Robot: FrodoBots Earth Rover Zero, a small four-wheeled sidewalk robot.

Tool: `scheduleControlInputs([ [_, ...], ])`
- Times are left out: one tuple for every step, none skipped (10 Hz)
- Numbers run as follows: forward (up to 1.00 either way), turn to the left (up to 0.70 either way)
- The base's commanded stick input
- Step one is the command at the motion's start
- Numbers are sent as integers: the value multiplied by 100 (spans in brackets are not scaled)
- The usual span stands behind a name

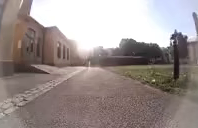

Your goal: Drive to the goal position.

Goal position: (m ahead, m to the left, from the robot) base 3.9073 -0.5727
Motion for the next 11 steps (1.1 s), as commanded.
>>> scheduleControlInputs([
  [44, 2],
  [44, 2],
  [44, 2],
  [44, 2],
  [44, 2],
  [44, 2],
  [44, 2],
  [44, 2],
  [44, 2],
  [44, 2],
  [44, 2],
])
